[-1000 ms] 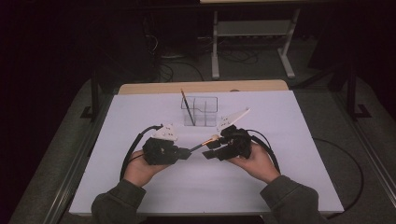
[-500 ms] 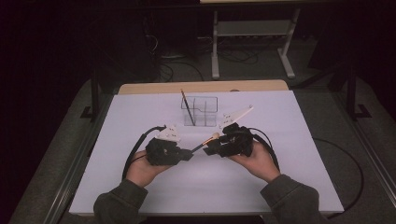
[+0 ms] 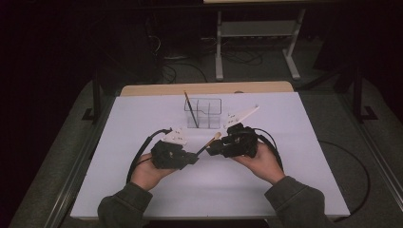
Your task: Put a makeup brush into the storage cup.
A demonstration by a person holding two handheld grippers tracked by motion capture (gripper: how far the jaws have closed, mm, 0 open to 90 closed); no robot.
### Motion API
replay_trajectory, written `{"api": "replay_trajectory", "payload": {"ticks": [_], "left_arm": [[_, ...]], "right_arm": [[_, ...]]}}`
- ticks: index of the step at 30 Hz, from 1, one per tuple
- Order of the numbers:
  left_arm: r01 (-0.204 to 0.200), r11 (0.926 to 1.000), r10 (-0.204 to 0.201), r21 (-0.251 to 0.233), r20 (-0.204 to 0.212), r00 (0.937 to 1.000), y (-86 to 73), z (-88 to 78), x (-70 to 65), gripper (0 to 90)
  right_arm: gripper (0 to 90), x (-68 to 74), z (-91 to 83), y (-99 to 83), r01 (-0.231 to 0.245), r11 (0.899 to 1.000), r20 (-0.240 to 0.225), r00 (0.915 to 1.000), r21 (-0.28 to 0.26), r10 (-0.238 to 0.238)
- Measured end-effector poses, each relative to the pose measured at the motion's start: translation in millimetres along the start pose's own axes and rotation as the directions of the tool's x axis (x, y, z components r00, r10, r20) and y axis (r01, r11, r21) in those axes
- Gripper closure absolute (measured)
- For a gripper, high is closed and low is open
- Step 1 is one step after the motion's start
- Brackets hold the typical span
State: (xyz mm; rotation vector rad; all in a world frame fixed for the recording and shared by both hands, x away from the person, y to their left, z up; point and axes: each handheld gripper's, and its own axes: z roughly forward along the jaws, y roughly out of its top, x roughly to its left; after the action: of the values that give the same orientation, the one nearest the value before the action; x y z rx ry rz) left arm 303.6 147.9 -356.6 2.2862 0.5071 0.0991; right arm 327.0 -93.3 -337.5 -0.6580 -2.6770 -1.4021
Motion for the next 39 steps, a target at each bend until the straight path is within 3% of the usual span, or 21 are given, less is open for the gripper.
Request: {"api": "replay_trajectory", "payload": {"ticks": [19,39], "left_arm": [[-0.018,0.9998,0.018,0.011,0.013,0.9998,2.5,7.1,-2.9,83.4],[-0.022,0.9997,0.021,0.012,0.027,0.9994,3.9,12.0,-6.6,83.2]], "right_arm": [[76.9,5.5,2.1,12.7,0.023,1.000,-0.015,0.9996,-0.010,-0.023],[82.2,10.4,5.8,21.3,0.041,0.999,-0.065,0.9971,-0.006,-0.041]]}}
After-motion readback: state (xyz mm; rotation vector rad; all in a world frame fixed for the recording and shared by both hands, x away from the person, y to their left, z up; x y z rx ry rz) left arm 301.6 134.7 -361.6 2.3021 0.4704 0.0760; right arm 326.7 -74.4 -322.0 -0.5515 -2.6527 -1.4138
